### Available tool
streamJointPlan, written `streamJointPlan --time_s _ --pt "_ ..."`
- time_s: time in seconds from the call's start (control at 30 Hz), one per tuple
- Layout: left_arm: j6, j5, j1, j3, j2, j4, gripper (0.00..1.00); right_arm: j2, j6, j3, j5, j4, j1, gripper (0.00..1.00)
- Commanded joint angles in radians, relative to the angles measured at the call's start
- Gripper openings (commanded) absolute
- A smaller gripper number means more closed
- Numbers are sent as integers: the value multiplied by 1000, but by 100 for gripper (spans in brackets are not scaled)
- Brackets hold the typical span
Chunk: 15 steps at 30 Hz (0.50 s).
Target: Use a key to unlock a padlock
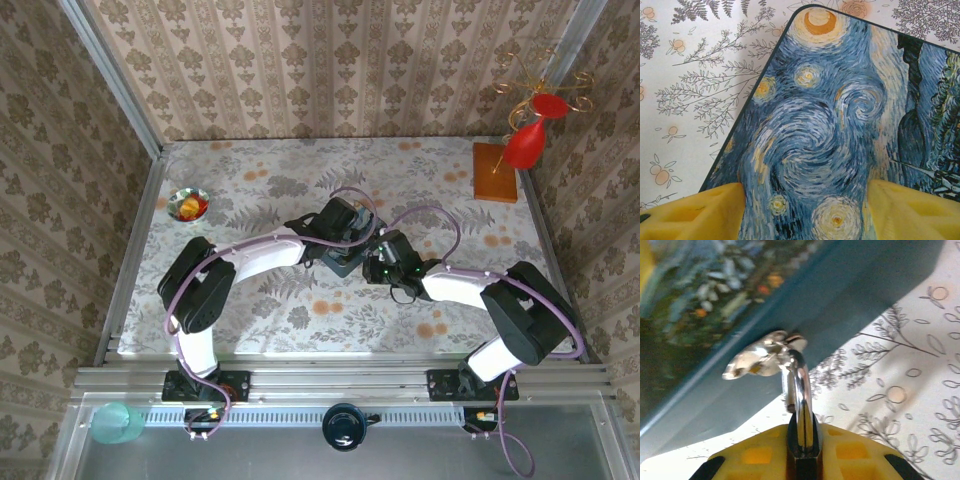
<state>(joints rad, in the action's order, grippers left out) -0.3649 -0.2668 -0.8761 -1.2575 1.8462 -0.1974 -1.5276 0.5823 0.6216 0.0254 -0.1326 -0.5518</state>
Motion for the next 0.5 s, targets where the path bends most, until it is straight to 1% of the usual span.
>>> streamJointPlan --time_s 0.0,0.17,0.23,0.37,0.47 --pt "6 -15 9 27 32 -69 67 5 -68 -24 59 -36 31 21" --pt "-14 -12 11 66 18 -47 67 -11 -101 -46 111 -101 48 21" --pt "-19 -6 11 72 18 -41 66 -19 -112 -44 132 -119 49 19" --pt "-25 -3 11 75 24 -40 66 -13 -116 -42 110 -111 53 19" --pt "-26 -9 11 78 27 -43 66 0 -114 -52 100 -111 63 21"
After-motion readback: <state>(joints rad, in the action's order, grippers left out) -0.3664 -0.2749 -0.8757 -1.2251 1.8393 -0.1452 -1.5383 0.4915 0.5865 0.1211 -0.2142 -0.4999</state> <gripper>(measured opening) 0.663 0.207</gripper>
